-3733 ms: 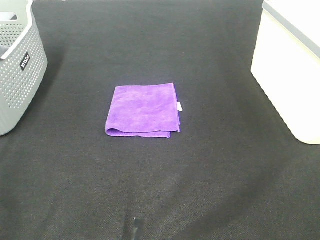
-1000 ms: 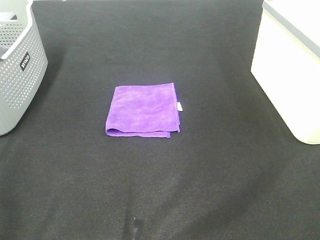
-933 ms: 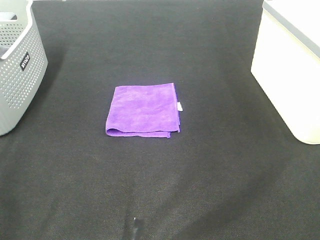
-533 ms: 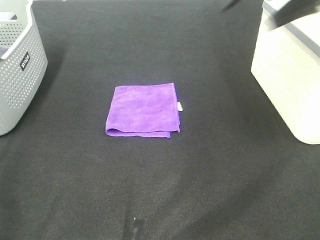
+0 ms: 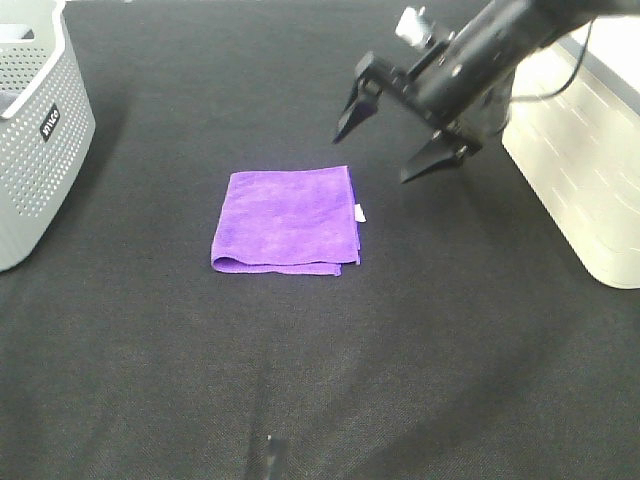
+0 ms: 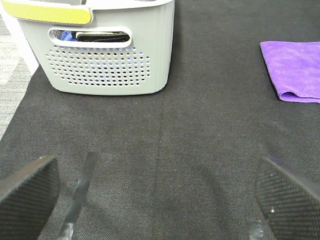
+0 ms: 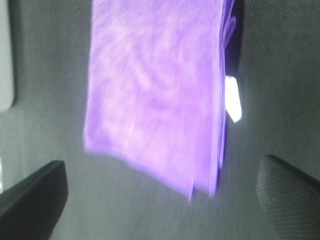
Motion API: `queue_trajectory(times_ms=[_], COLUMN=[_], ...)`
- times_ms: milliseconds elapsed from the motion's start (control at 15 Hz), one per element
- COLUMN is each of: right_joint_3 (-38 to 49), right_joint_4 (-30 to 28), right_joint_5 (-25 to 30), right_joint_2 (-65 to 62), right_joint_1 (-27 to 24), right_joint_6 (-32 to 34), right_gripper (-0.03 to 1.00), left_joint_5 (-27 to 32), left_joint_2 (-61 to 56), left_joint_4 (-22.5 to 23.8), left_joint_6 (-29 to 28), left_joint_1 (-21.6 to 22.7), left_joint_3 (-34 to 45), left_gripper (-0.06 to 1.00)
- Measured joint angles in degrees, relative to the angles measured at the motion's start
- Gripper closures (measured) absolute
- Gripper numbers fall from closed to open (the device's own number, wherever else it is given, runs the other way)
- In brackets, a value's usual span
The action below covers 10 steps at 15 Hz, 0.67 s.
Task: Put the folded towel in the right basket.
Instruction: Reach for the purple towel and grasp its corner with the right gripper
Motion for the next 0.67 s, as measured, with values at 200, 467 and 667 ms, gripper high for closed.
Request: queue_trajectory(times_ms=[200,467,667], right_joint_3=[-0.9,-5.8,-6.4], right_joint_4=[0.7,0.7,1.1], right_joint_5=[-4.4,-2.1,-1.3], right_joint_2=[4.9,11.1,11.8], right_joint_1=[-0.1,-0.1,-0.1], right_joint_6=[-2.1,-3.4,-3.4], right_gripper=[-0.01,0.0,0.01], left_joint_5=[0.0,0.0,0.0], left_joint_2=[0.0,0.0,0.0], left_joint_4=[0.0,0.0,0.0], left_joint_6=[0.0,0.0,0.0], left_joint_1=[0.0,0.0,0.0], left_joint_3=[0.0,0.0,0.0], left_gripper=[-0.04,-0.04,-0.04])
